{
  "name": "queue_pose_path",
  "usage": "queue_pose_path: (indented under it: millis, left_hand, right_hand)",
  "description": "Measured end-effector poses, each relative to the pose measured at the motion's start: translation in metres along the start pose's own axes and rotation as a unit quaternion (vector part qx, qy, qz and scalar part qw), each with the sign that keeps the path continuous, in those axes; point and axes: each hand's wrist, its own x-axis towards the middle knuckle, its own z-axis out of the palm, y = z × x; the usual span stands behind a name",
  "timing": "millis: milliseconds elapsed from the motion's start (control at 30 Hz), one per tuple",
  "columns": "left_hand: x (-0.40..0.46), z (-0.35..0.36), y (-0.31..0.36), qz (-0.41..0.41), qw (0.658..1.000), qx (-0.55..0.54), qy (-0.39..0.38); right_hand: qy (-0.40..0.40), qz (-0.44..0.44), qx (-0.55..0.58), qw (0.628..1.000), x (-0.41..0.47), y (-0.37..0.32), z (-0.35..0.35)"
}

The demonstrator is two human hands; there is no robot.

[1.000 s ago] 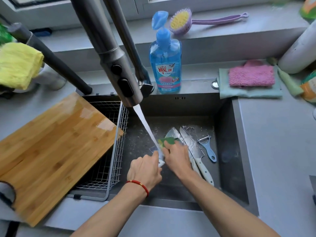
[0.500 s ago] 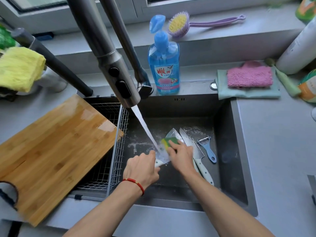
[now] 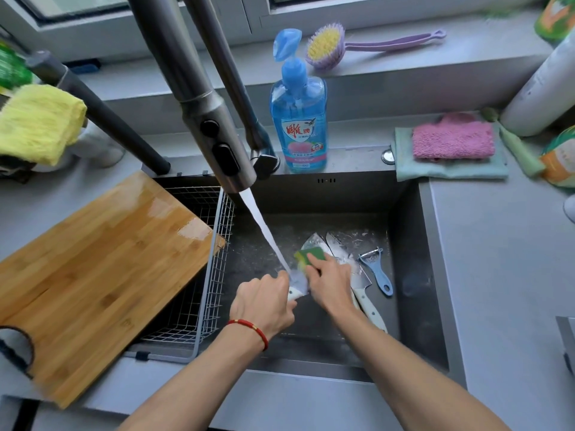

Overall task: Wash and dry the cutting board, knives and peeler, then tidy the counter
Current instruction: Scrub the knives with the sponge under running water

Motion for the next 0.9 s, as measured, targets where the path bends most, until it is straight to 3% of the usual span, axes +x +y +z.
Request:
queue_pose_path:
  millis: [100, 267, 367, 433, 500, 600, 800, 900]
  left_hand:
    - [0.004, -0.003, -0.006, -0.017, 1.0, 0.005, 0.003]
    - [-0.007, -0.009, -0.013, -0.056, 0.998, -0.022, -0.015]
    - [-0.009, -0.016, -0.022, -0.131, 0.972, -0.182, -0.07]
    - [-0.009, -0.022, -0.025, -0.173, 0.898, -0.389, -0.109]
    - [-0.003, -0.023, -0.024, -0.235, 0.782, -0.554, -0.161]
    - [0.009, -0.025, -0.019, -0.302, 0.629, -0.675, -0.24]
    - [0.036, -0.035, 0.003, -0.325, 0.457, -0.787, -0.256]
    - [0.05, -0.045, 0.008, -0.343, 0.389, -0.813, -0.266]
  right_hand:
    - [-0.024, -0.096, 0.016, 0.995, -0.016, -0.002, 0.013]
    - [0.053, 0.124, 0.013, 0.991, 0.021, 0.037, -0.028]
    - [0.074, 0.161, 0.082, 0.981, 0.023, 0.049, -0.039]
    - [0.077, 0.155, 0.171, 0.97, 0.017, 0.047, -0.045]
    - [0.078, 0.157, 0.249, 0.953, 0.011, 0.043, -0.05]
    - [0.083, 0.159, 0.297, 0.938, 0.001, 0.035, -0.057]
    - [0.112, 0.142, 0.328, 0.927, -0.013, 0.04, -0.067]
    - [0.119, 0.152, 0.345, 0.919, -0.021, 0.046, -0.07]
